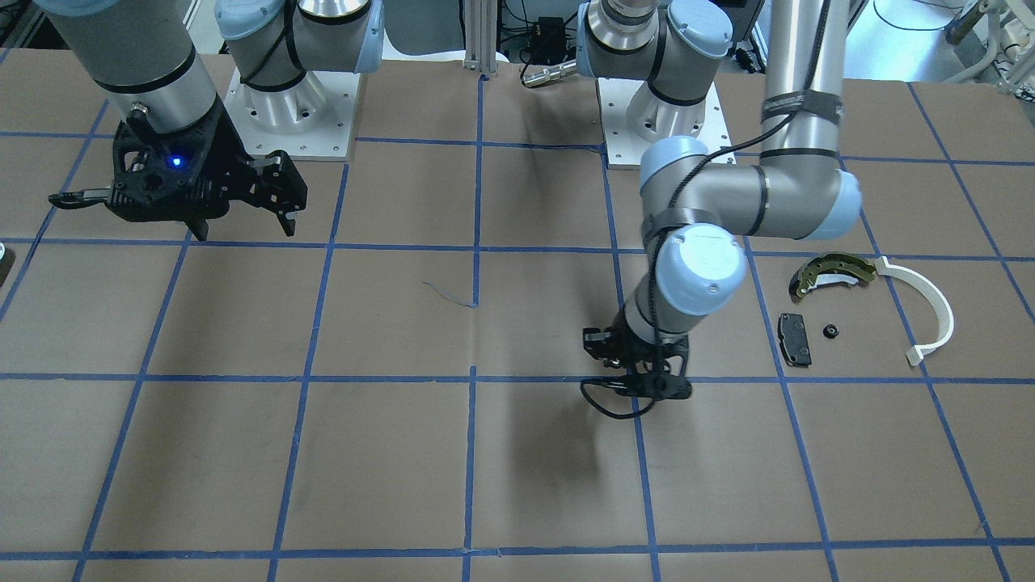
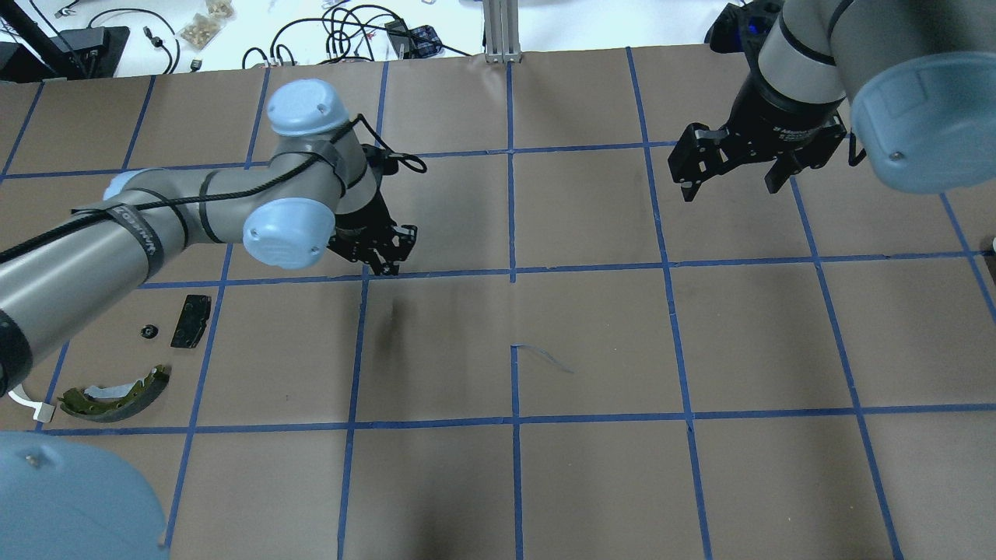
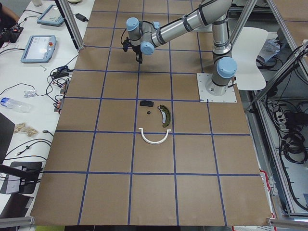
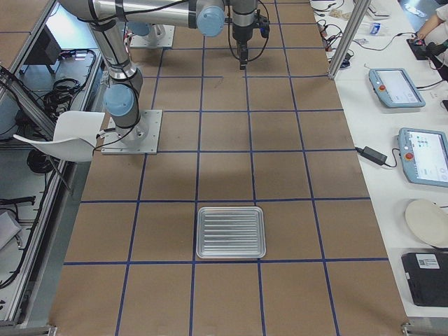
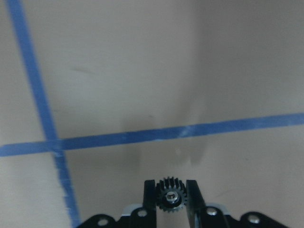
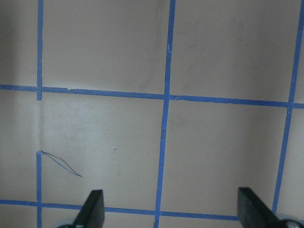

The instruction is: Place bearing gear from tray to pile

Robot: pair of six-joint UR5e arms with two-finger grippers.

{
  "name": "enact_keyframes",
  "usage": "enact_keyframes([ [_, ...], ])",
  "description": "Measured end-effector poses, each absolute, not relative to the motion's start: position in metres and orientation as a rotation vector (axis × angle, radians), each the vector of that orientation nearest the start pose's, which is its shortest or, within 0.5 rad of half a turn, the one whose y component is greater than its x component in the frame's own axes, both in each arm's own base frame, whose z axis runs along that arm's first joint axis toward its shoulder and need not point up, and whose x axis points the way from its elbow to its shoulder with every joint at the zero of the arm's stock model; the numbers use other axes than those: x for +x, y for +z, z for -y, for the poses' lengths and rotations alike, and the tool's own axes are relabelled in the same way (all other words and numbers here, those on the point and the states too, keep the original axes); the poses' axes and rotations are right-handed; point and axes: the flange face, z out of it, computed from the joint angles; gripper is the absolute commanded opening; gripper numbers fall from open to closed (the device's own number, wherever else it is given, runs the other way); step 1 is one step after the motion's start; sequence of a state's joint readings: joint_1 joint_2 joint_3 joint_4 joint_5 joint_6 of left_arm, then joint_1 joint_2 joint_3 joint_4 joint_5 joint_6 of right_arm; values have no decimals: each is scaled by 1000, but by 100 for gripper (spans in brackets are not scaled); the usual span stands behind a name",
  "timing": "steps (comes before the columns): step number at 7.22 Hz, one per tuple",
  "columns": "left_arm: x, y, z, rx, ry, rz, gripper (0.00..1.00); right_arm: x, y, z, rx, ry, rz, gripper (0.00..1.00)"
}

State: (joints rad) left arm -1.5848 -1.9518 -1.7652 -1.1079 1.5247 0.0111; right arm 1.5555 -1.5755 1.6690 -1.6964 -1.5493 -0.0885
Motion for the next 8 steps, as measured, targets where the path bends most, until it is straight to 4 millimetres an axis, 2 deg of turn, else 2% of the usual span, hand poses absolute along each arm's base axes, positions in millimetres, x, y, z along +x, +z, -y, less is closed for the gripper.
enact_keyframes([
  [2, -47, 272, 595, 11, 250, -3193, 0, 128, 455, 494, -114, -56, -3119, 100],
  [3, 15, 282, 595, 42, 282, -3199, 0, 128, 455, 494, -114, -57, -3119, 100],
  [5, 137, 280, 576, 114, 336, -3171, 0, 128, 454, 494, -117, -57, -3119, 100],
  [6, 185, 275, 565, 181, 344, -3167, 0, 128, 454, 494, -118, -57, -3119, 100],
  [7, 221, 267, 554, 208, 340, -3168, 0, 128, 454, 494, -118, -57, -3119, 100],
  [8, 240, 255, 548, 210, 324, -3167, 0, 128, 454, 494, -117, -57, -3119, 100],
])
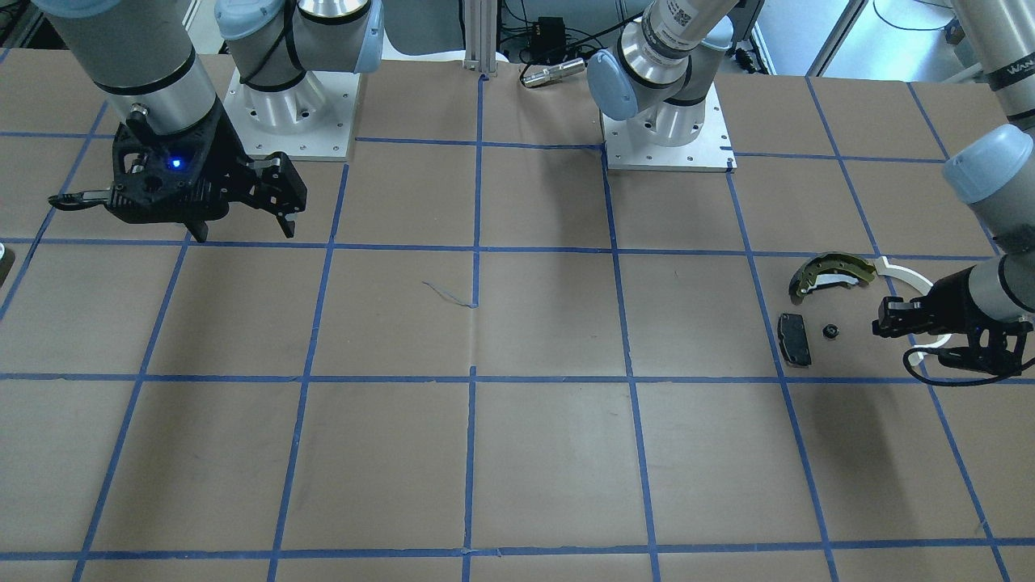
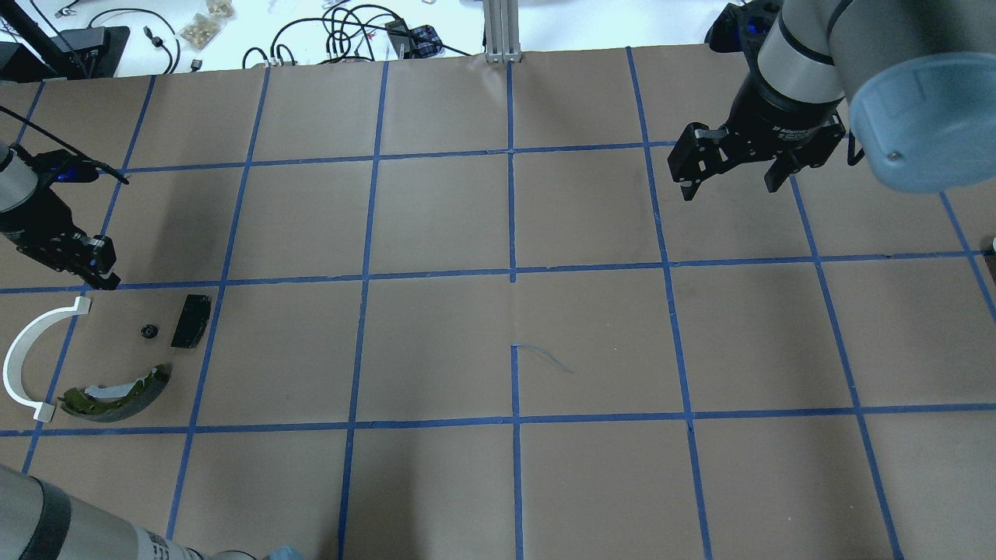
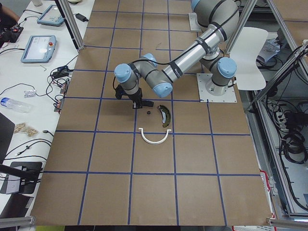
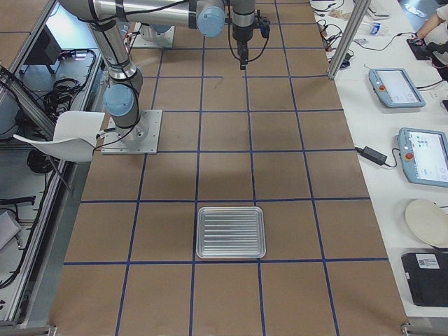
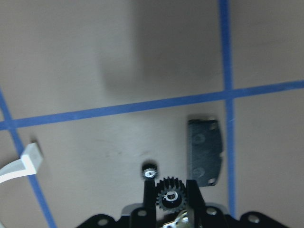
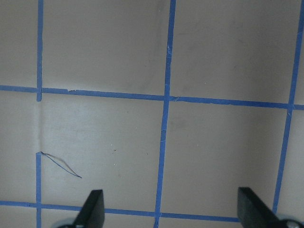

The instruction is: Place bearing gear from tray to pile

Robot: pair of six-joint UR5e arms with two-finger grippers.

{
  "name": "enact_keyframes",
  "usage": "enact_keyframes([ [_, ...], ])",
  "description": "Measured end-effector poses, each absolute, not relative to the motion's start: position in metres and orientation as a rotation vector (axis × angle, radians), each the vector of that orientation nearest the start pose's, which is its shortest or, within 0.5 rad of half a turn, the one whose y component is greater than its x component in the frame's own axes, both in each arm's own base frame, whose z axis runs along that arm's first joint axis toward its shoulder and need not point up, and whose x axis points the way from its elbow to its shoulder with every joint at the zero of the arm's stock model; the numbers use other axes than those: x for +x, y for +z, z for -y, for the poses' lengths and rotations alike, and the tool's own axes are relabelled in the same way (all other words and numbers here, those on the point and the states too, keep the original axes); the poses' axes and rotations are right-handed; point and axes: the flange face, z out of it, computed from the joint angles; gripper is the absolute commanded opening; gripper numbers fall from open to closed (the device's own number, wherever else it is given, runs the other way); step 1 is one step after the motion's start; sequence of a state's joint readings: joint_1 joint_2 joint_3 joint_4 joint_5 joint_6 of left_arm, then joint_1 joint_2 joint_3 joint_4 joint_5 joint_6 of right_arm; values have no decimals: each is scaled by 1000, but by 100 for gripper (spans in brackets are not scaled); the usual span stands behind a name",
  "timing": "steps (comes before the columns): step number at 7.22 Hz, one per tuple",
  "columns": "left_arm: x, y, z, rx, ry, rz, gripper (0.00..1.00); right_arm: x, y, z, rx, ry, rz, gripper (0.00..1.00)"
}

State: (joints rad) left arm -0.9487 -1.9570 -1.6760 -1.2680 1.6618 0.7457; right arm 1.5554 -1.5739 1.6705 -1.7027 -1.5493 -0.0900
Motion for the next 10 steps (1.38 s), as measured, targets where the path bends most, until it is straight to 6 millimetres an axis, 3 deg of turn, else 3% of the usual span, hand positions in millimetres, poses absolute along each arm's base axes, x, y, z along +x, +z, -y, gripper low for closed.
enact_keyframes([
  [2, 249, 223, 542, 222, 296, -3158, 0, 128, 454, 494, -117, -57, -3119, 100],
  [4, 246, 203, 536, 229, 296, -3157, 0, 128, 454, 494, -115, -57, -3119, 100],
  [10, 241, 188, 515, 216, 359, -3183, 0, 128, 453, 494, -113, -55, -3118, 100],
])
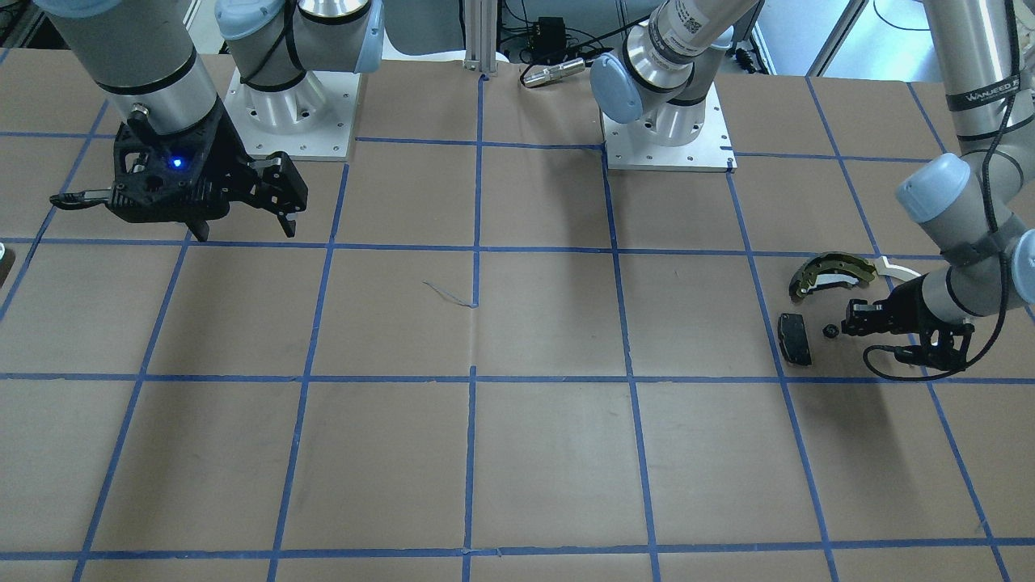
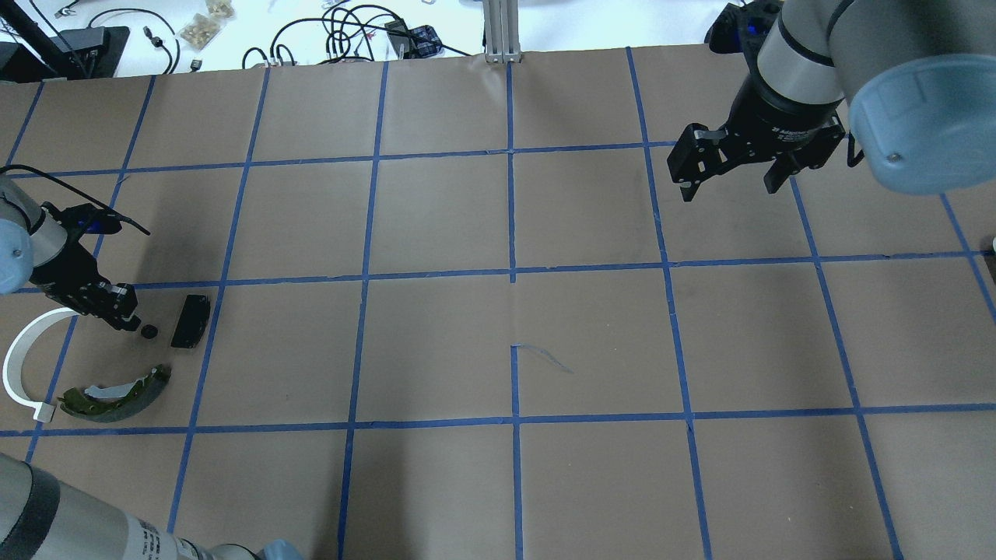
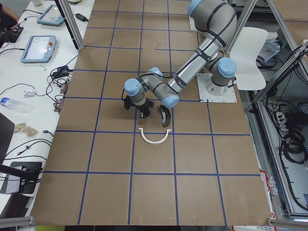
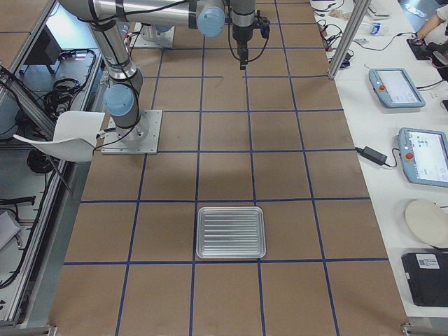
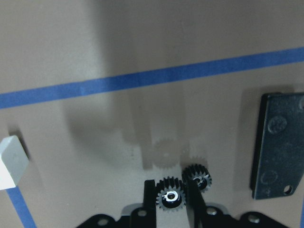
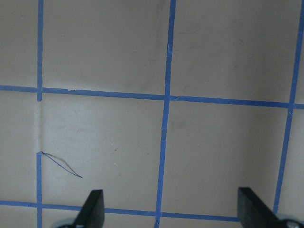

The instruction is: Place bearing gear from tray to pile

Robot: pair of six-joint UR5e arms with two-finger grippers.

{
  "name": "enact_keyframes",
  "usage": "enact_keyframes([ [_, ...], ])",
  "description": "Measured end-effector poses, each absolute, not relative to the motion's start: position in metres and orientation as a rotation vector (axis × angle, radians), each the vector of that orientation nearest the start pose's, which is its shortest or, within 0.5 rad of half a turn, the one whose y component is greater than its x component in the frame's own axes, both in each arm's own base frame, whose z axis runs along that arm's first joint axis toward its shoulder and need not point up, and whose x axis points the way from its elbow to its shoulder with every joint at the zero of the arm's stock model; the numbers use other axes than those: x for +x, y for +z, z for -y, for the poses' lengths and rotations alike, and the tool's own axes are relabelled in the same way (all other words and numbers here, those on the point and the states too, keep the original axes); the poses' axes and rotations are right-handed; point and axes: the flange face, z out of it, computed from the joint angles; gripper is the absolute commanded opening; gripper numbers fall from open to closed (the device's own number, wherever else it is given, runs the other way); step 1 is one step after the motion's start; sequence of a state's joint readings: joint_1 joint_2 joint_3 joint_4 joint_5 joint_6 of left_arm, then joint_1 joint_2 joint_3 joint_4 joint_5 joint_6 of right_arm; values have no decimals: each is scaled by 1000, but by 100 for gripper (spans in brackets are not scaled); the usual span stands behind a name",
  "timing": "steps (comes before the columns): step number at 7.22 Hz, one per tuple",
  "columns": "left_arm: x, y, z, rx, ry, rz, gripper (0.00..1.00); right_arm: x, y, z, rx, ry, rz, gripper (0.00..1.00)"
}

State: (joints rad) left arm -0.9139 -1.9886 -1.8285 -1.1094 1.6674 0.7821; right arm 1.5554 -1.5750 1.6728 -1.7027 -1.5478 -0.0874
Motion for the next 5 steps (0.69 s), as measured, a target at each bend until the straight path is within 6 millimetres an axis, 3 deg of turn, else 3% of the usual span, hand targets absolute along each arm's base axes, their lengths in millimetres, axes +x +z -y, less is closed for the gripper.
enact_keyframes([
  [1, 242, 187, 514, 212, 362, -3184, 4, 128, 453, 493, -112, -56, -3118, 100],
  [2, 243, 187, 513, 211, 365, -3186, 28, 128, 454, 493, -111, -59, -3118, 100],
  [3, 242, 185, 513, 212, 369, -3187, 73, 128, 455, 493, -111, -62, -3118, 100],
  [4, 242, 185, 512, 212, 370, -3188, 100, 128, 455, 493, -111, -63, -3118, 100],
  [5, 242, 185, 512, 212, 370, -3188, 100, 128, 454, 493, -111, -61, -3118, 100],
])
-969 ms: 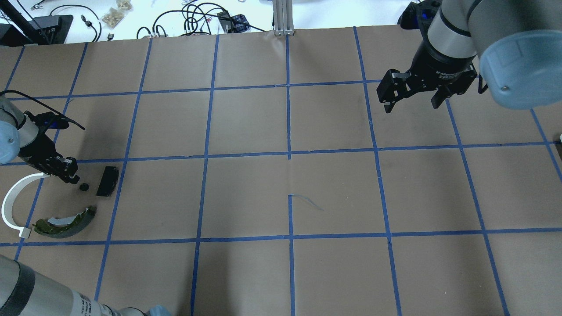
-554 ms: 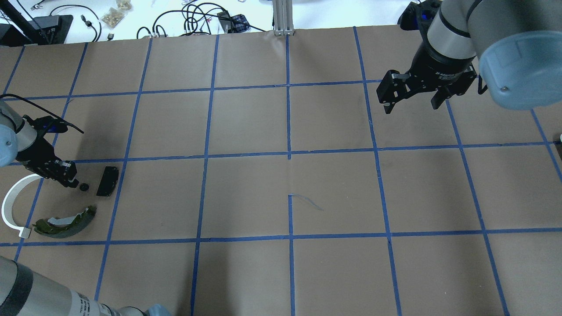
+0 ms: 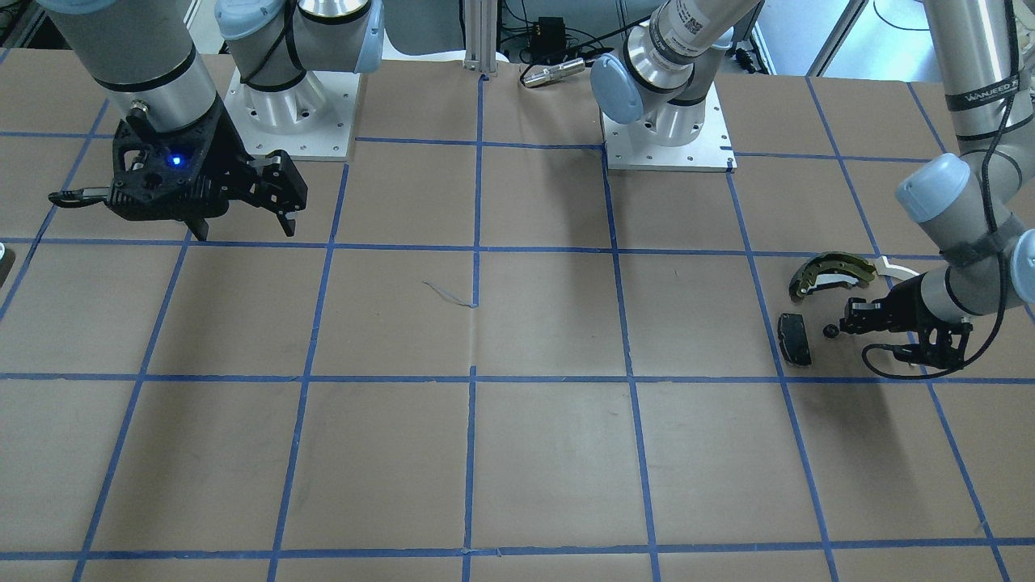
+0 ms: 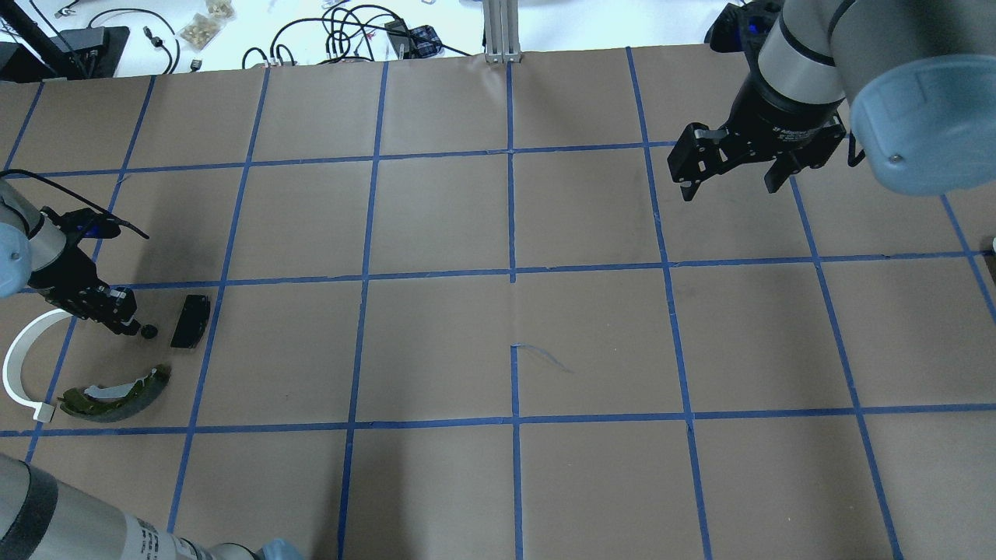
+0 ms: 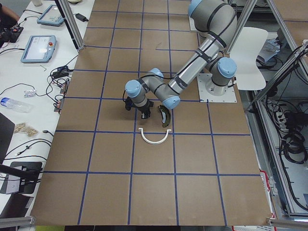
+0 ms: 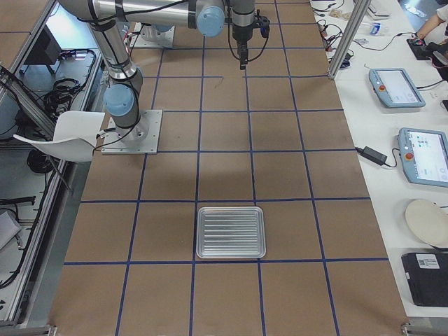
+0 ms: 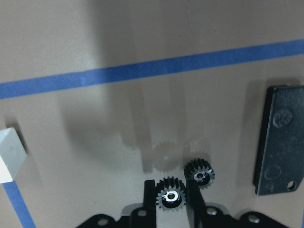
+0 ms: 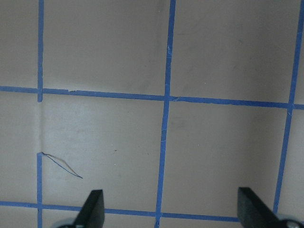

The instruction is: Place bearing gear from tray to pile

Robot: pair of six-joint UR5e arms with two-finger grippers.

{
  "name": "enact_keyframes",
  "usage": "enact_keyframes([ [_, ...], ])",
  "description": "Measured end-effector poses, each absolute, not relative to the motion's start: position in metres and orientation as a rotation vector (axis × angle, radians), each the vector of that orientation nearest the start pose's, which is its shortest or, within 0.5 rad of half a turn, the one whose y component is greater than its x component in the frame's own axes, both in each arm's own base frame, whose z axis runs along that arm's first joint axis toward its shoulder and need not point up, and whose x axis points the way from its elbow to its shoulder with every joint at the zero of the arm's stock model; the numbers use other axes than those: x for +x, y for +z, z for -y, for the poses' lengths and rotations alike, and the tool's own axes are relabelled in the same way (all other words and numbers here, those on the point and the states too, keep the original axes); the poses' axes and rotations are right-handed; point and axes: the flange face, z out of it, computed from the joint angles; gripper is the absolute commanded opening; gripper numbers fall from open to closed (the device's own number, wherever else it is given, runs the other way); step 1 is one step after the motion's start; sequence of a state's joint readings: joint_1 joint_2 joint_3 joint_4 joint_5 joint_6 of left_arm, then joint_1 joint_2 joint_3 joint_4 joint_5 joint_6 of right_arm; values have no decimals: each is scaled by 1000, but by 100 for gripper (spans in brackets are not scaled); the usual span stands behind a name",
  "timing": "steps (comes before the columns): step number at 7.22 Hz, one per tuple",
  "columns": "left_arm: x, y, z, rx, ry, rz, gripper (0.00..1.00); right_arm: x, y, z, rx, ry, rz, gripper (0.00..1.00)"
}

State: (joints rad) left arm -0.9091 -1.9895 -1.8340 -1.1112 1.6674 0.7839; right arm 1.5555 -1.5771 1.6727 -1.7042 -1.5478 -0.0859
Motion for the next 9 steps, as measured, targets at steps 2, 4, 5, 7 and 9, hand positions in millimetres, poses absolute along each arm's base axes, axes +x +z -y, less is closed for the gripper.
enact_keyframes([
  [2, 242, 189, 511, 211, 367, -3186, 100, 128, 454, 494, -111, -60, -3118, 100],
  [4, 241, 203, 516, 213, 358, -3180, 100, 128, 454, 494, -110, -64, -3118, 100],
  [5, 238, 220, 525, 214, 339, -3169, 100, 128, 456, 494, -109, -73, -3118, 100],
  [7, 201, 274, 565, 113, 338, -3150, 100, 128, 458, 493, -109, -86, -3119, 100],
  [9, 125, 353, 602, 143, 290, -3143, 100, 128, 460, 494, -110, -95, -3119, 100],
])
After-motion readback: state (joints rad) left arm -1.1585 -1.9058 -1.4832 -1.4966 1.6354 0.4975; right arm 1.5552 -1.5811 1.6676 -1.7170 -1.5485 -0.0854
